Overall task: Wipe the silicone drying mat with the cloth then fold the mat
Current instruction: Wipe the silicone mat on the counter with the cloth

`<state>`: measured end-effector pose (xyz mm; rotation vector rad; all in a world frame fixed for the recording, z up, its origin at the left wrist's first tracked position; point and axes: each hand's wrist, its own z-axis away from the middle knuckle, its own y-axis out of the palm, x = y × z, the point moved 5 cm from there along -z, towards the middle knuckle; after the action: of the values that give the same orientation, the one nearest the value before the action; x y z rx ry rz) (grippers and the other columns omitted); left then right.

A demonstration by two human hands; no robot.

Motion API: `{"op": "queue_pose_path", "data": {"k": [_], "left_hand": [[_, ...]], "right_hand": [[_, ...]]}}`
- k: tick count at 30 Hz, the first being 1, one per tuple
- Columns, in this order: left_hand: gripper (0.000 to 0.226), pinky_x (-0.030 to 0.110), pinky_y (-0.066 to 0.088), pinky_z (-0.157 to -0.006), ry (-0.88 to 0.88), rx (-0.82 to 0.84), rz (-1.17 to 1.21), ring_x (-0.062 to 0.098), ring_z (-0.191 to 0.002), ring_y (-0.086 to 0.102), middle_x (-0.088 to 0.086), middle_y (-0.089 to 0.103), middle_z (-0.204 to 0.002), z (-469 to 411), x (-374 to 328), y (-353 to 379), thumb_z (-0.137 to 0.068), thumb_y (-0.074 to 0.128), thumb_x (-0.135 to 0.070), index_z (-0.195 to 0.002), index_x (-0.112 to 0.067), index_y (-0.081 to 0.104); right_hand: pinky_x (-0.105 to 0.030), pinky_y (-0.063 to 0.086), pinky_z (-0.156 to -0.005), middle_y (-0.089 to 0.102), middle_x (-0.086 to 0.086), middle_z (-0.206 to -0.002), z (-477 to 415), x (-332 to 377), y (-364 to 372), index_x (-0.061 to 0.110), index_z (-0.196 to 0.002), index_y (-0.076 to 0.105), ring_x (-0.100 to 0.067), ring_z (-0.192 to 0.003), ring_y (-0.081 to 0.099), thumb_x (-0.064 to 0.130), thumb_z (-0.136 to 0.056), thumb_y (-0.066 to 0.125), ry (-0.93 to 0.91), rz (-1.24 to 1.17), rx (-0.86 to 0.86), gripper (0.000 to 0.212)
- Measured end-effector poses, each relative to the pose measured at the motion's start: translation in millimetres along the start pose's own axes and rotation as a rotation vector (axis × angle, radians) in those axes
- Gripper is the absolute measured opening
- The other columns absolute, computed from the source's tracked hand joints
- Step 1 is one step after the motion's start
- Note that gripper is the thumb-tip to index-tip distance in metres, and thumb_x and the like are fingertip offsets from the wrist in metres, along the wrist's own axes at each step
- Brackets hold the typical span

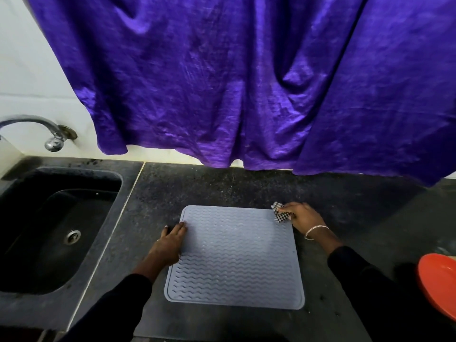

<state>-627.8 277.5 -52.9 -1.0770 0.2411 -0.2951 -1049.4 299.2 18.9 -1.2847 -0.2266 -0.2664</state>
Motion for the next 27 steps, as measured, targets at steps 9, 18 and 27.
{"op": "queue_pose_path", "data": {"k": [9,18,27], "left_hand": [[0.093,0.045,0.010,-0.128,-0.001,-0.012,-0.008,0.032,-0.156,0.009,0.005,-0.002,-0.169,0,-1,0,-0.088,0.061,-0.011,-0.161,-0.010,0.003],[0.095,0.048,0.012,-0.127,0.022,0.028,0.004,0.033,-0.156,0.009,0.005,-0.001,-0.169,-4,2,1,-0.086,0.062,-0.013,-0.161,-0.011,0.004],[0.095,0.047,0.023,-0.124,0.022,0.059,0.015,0.036,-0.155,0.009,0.000,-0.004,-0.169,-2,4,0,-0.086,0.061,-0.012,-0.161,-0.014,0.004]], "right_hand": [[-0.042,0.042,-0.111,0.051,0.010,-0.147,11,-10,9,0.040,-0.138,0.054,-0.027,-0.129,0.049,0.013,-0.095,0.052,0.078,0.115,0.049,0.051],[-0.036,0.036,-0.114,0.053,0.009,-0.145,9,0,6,0.035,-0.135,0.059,-0.020,-0.130,0.051,0.009,-0.093,0.056,-0.033,-0.002,0.051,0.050],[-0.028,0.032,-0.116,0.048,0.010,-0.150,24,25,41,0.035,-0.139,0.056,-0.022,-0.133,0.046,0.012,-0.098,0.050,-0.107,-0.045,0.085,0.047]]}}
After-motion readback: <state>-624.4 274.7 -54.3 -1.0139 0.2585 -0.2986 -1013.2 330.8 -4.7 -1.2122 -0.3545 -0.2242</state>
